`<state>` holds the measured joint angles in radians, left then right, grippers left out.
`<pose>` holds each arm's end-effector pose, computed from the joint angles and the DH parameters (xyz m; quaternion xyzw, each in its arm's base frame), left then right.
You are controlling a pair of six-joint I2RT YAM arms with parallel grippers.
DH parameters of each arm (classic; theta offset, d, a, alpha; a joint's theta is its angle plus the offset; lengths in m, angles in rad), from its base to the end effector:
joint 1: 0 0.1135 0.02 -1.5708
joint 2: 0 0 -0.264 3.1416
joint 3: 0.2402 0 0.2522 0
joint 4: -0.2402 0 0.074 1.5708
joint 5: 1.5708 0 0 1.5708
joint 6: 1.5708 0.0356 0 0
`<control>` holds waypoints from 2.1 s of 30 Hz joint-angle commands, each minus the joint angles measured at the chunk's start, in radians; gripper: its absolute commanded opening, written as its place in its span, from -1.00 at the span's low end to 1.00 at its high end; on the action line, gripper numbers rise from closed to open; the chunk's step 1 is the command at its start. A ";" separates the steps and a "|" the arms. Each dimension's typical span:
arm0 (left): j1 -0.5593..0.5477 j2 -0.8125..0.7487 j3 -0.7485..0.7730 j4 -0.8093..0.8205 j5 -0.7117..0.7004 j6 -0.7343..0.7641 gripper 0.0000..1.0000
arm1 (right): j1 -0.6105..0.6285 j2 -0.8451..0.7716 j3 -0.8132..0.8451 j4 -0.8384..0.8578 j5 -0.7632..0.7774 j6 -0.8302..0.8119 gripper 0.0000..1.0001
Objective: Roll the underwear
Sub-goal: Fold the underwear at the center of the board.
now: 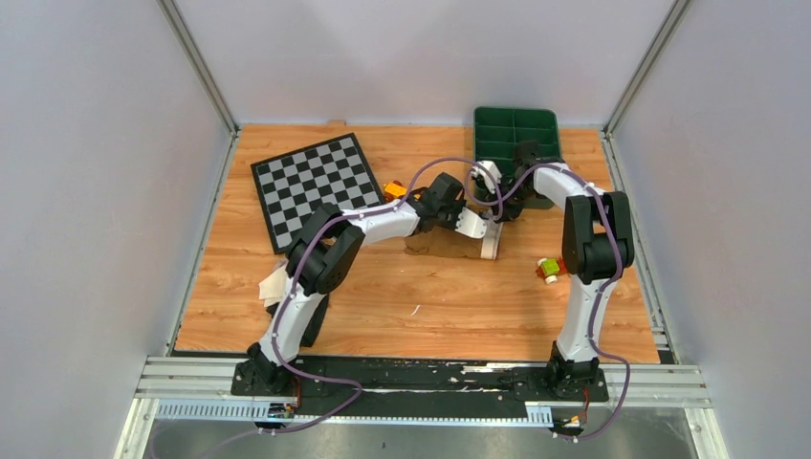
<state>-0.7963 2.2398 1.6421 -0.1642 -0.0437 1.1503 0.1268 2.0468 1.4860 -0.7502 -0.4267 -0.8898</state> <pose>0.3503 -0.3558 0.1567 0.7550 0.5242 0.0890 0.3837 0.4025 0.0662 0.1658 -0.4956 0.8332 0.1477 0.1957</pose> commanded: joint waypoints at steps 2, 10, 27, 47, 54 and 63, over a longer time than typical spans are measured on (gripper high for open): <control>-0.001 -0.091 -0.079 0.046 0.002 -0.046 -1.00 | 0.037 -0.004 -0.062 0.032 0.011 0.002 -0.92; -0.001 -0.188 -0.211 0.044 0.018 -0.118 -1.00 | 0.064 -0.077 -0.192 0.038 0.020 -0.025 -0.94; -0.008 -0.469 -0.439 -0.072 0.167 -0.435 -1.00 | 0.137 -0.302 -0.371 -0.058 -0.057 0.045 -0.96; 0.019 -0.436 -0.358 -0.054 0.046 -0.216 -1.00 | 0.137 -0.279 -0.160 -0.165 -0.058 0.048 -0.95; 0.050 -0.420 -0.355 -0.016 0.047 -0.218 -1.00 | 0.137 -0.221 -0.045 -0.221 -0.061 0.029 -0.95; 0.081 -0.429 -0.382 -0.002 0.051 -0.235 -1.00 | 0.137 -0.133 0.018 -0.236 -0.067 0.007 -0.94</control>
<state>-0.7364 1.8153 1.2510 -0.1970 0.0162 0.9264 0.2596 1.8797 1.4567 -0.9684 -0.4652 -0.8448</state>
